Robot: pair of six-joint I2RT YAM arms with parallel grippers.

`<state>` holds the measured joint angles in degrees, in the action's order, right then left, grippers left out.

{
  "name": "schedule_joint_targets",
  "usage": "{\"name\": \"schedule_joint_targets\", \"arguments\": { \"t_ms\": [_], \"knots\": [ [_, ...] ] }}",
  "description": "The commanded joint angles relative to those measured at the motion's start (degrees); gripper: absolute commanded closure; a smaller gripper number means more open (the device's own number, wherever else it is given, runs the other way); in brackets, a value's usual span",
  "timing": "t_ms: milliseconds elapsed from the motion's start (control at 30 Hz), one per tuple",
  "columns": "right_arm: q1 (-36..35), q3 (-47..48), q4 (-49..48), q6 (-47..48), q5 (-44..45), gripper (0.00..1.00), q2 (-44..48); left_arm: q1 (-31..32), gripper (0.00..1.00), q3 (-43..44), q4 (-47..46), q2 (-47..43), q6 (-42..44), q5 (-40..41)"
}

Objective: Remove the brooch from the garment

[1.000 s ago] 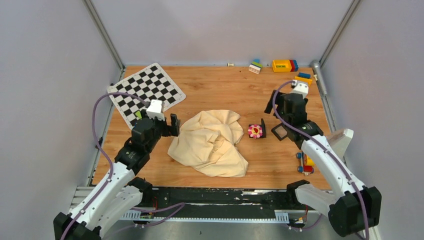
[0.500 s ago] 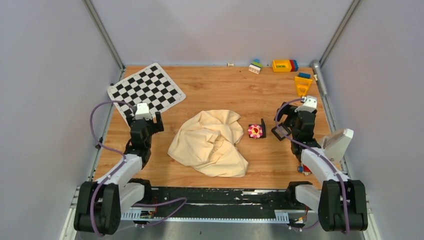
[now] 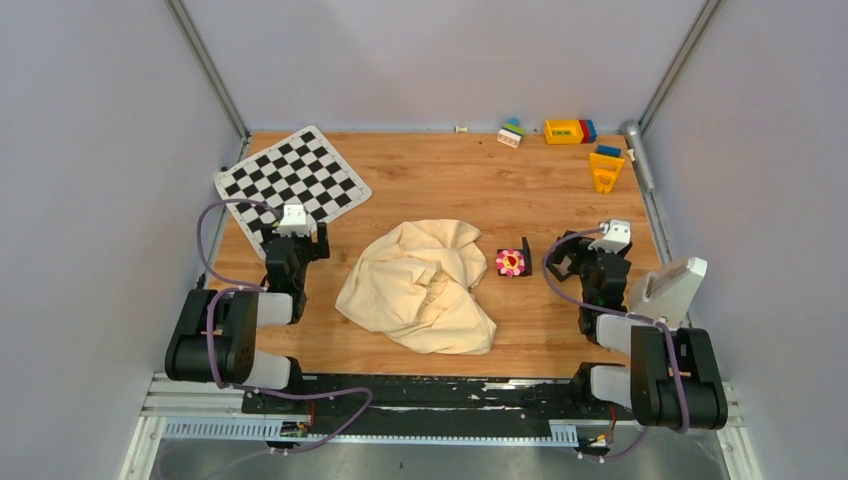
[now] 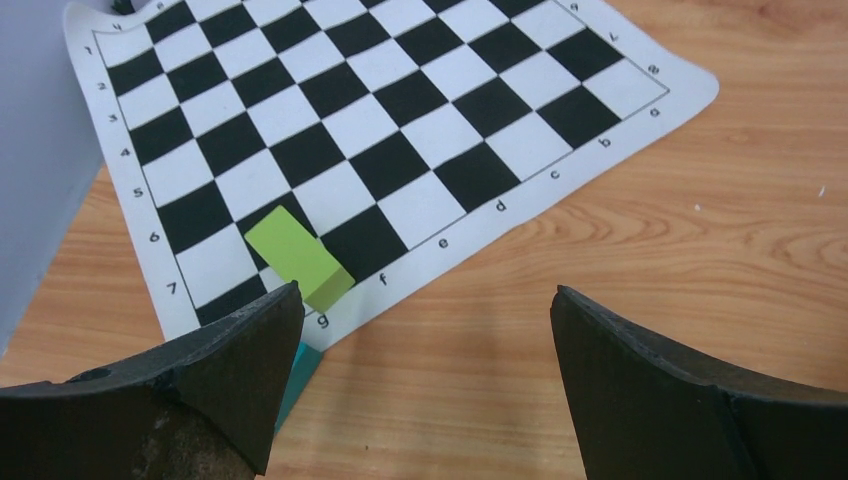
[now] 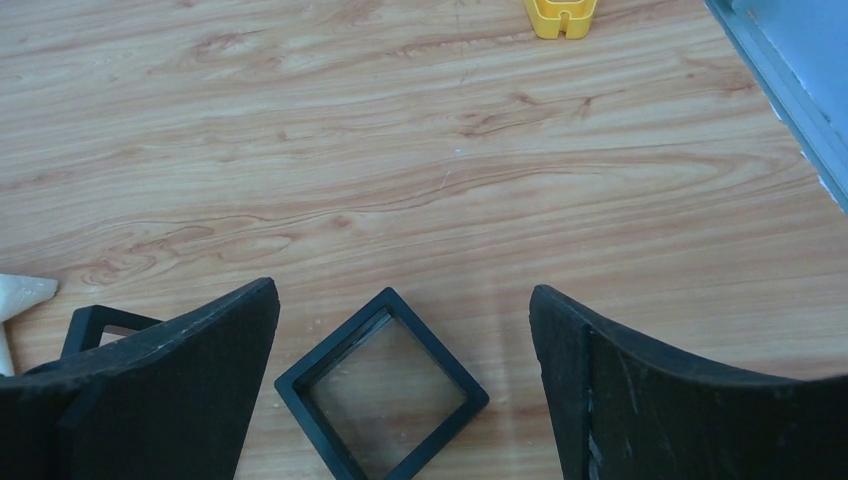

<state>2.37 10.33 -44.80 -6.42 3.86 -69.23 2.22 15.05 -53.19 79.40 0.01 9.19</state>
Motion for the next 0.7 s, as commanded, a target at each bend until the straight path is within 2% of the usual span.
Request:
{"name": "schedule_joint_targets", "arguments": {
  "t_ms": [0,133,167,233,667],
  "knots": [
    [0.6,-1.7,-16.6,1.5,-2.9,0.04,-5.3,-0.8,0.00,2.0,-3.4,0.8,2.0,-2.8],
    [0.6,0.1,-20.1,2.2,-4.0,0.08,-11.5,-1.0,0.00,1.9,-4.3,1.2,1.8,-3.1],
    [0.8,0.6,-19.2,2.1,-4.3,0.08,-11.7,-1.0,0.00,1.9,-4.0,1.2,1.8,-3.0],
    [1.1,1.3,-16.3,1.6,-4.7,0.01,-11.0,-1.0,0.00,1.5,-5.1,1.3,1.6,-3.1],
    [1.1,1.9,-14.8,1.4,-4.7,0.00,-10.3,-1.0,0.00,1.6,-4.8,1.2,2.2,-4.4]
  ]
}}
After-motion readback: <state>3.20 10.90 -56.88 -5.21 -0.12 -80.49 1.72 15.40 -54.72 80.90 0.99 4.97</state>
